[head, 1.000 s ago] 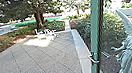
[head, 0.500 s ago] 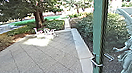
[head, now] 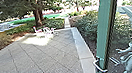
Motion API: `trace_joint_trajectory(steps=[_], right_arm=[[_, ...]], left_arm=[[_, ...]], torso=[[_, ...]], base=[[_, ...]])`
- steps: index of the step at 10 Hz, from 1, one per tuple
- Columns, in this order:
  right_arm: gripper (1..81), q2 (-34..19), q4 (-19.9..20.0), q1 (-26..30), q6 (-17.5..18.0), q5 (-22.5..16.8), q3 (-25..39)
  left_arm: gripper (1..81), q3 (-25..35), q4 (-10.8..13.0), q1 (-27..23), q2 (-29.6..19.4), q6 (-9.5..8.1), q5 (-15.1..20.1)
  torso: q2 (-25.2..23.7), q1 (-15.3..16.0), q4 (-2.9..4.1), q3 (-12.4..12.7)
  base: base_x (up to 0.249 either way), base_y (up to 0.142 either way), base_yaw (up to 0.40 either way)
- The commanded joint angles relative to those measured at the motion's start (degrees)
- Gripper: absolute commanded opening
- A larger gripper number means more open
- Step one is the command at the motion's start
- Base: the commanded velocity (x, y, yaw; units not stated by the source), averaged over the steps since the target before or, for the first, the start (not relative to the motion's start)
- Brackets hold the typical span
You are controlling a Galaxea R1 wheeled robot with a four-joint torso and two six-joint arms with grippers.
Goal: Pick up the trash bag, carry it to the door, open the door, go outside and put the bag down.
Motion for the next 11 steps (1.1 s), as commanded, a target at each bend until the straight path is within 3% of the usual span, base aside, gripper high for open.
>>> trace_joint_trajectory(steps=[1,11], right_arm=[[81.1,0.7,-0.3,1.7,-0.1,-3.9,0.6],[81.1,0.9,-0.3,1.9,-0.1,-4.0,0.6]], left_arm=[[1.0,0.3,0.4,-2.0,-0.1,0.07,3.4],[1.0,0.2,0.5,-2.0,-0.2,0.07,3.4]], torso=[[0.0,0.0,0.0,0.0],[0.0,0.0,0.0,0.0]], base=[[0.089,0.0,0.0],[0.093,0.0,0.0]])
